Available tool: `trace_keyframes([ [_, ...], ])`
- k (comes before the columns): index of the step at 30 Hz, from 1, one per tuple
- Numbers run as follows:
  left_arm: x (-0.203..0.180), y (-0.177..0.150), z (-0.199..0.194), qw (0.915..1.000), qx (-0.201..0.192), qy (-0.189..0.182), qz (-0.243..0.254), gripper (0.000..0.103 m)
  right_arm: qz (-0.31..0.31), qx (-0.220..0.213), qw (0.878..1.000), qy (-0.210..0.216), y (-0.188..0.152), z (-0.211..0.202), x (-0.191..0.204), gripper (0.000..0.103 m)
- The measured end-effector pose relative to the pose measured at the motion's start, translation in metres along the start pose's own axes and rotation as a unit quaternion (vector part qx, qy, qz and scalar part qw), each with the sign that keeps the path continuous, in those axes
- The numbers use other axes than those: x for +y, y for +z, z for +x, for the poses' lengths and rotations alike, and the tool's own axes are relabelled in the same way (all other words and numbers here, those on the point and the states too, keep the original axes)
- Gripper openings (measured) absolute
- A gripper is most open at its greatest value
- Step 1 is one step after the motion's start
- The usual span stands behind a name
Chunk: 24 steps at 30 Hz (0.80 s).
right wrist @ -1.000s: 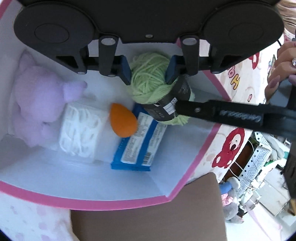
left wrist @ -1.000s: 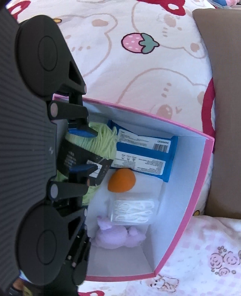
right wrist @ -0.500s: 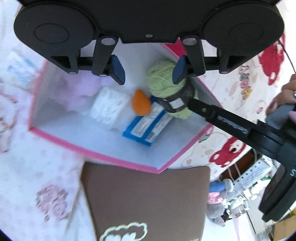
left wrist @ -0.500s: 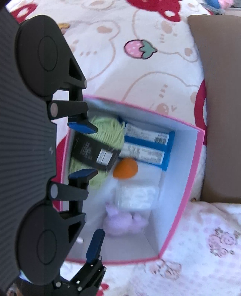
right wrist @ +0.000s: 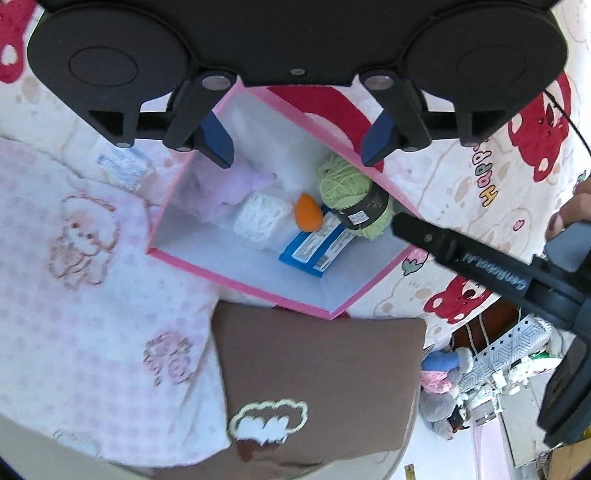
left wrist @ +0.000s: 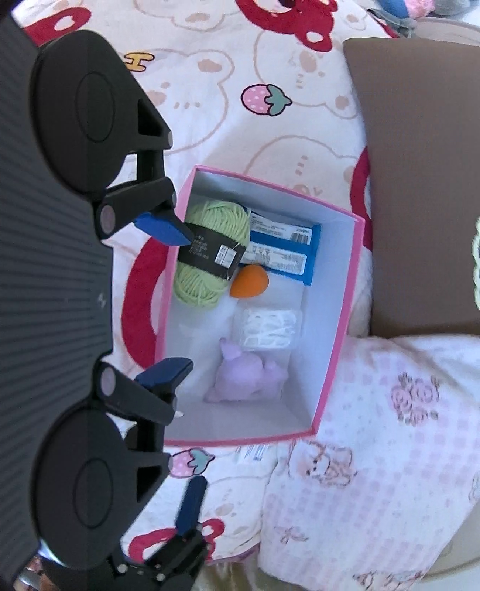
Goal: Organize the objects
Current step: 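Open the left gripper to release the yarn ball in the box, then raise the open left tool away from the box toward the white packet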
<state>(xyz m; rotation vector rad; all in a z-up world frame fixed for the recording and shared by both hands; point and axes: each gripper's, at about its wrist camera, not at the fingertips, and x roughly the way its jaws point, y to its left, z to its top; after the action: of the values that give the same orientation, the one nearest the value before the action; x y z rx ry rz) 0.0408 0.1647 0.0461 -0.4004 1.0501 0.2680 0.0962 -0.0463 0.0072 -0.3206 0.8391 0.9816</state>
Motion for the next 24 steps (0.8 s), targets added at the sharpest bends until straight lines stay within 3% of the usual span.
trace_keyframes([
  [5,-0.021,-0.018,-0.021,0.999,0.009,-0.018,0.039,0.083,0.013,-0.012,1.0,-0.012,-0.004,-0.036,-0.004,0.087],
  [13,-0.048,-0.047,-0.046,0.9965,0.008,-0.029,0.078,0.089,0.013,-0.01,1.0,-0.021,-0.025,-0.085,-0.011,0.087],
  [17,-0.063,-0.063,-0.057,0.9923,0.005,-0.048,0.114,0.09,0.03,-0.053,0.998,0.015,-0.04,-0.113,-0.02,0.087],
  [24,-0.092,-0.086,-0.064,0.9856,-0.002,-0.07,0.154,0.09,0.026,-0.068,0.997,-0.004,-0.067,-0.139,-0.035,0.087],
])
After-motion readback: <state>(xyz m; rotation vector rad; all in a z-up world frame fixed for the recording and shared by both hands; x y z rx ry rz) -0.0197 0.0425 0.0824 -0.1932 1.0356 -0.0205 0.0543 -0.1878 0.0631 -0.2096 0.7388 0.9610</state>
